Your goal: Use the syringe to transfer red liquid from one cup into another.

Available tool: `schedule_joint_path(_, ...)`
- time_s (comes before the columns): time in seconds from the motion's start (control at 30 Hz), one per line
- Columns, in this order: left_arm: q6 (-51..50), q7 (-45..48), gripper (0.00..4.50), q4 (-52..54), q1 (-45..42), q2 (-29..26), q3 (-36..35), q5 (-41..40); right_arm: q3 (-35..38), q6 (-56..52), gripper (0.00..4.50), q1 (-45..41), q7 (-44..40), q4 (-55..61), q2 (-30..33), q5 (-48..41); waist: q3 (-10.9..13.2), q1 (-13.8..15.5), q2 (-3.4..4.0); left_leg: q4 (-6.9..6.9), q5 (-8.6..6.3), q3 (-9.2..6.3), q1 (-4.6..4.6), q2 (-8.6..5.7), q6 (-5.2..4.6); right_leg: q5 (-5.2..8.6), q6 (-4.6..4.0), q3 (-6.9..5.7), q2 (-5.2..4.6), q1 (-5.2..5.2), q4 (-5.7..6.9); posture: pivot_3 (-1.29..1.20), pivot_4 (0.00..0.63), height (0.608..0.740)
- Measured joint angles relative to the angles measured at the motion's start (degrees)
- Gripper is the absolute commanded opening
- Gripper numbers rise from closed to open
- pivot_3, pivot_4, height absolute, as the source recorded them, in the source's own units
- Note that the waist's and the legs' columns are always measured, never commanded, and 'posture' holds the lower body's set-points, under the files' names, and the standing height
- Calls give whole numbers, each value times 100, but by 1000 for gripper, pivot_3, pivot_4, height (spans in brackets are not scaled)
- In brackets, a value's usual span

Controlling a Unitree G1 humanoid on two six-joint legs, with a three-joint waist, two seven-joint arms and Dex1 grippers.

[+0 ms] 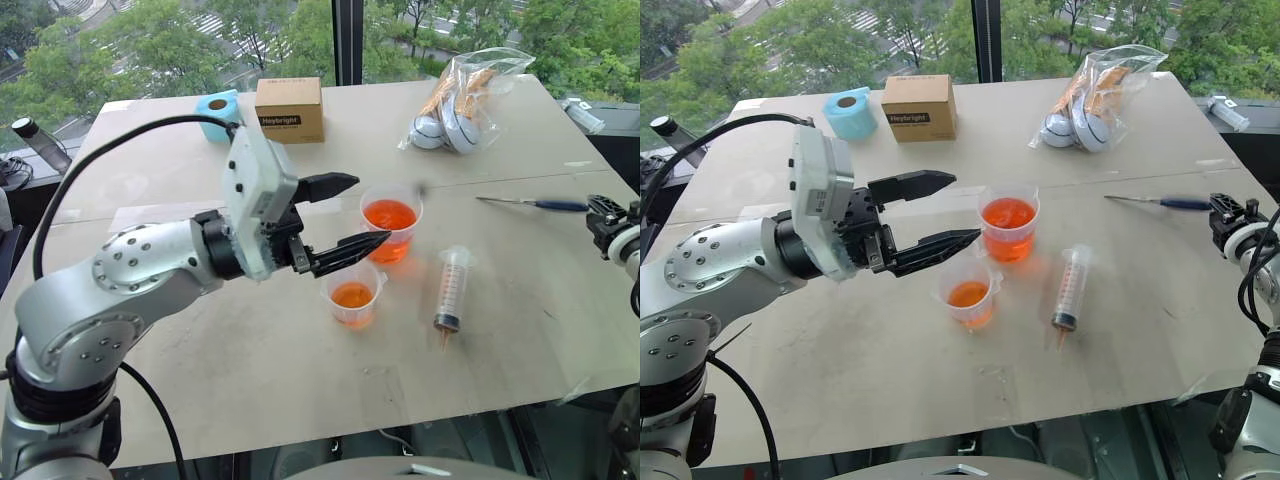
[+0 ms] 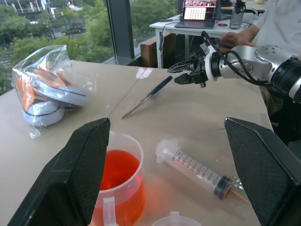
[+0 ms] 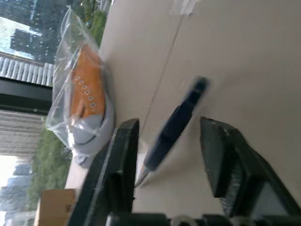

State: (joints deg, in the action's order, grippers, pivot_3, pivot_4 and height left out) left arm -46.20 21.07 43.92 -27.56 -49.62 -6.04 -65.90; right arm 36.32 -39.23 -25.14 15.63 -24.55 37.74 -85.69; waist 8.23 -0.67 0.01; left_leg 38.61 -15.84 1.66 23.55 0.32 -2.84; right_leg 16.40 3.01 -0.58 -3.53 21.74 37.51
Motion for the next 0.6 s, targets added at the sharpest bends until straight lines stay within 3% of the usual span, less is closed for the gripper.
schedule_joint_path(0.07,-18,18,3966,-19,-15,-16,-2,57,-237,39,4418,230,-513,75,321,663,1,31,2,0,0,0,1,-1,0,2,3,0,0,0,-1,0,150,740)
schedule_joint_path(0.2,-84,126,3966,-63,-9,-98,-30,60,-1051,-304,4418,699,-2172,932,1281,2000,2,25,3,2,0,1,-3,1,0,4,6,5,0,0,3,0,150,740)
schedule_joint_path(0.27,-88,173,3966,-70,-1,-140,-49,62,-1196,-473,4418,774,-2411,1171,1417,2084,3,10,0,2,-1,1,-3,4,0,4,5,5,1,0,6,0,150,740)
schedule_joint_path(0.3,-115,365,3966,-79,114,-387,-141,72,-1653,-1179,4418,961,-2898,1932,1940,2048,14,-11,19,1,-1,7,-5,5,-1,4,5,13,-3,7,13,0,150,740)
schedule_joint_path(0.33,-129,448,3966,-106,117,-466,-189,97,-1824,-1483,4418,943,-3114,2354,2068,1981,14,-22,18,0,-1,8,-12,13,-1,4,5,17,-8,4,15,0,150,740)
schedule_joint_path(0.6,-112,1349,3966,-274,380,-1004,-630,295,-2616,-3490,4418,611,-3499,4208,2402,1077,40,124,-26,9,-2,-4,-2,8,-1,4,4,1,-4,0,4,0,150,740)
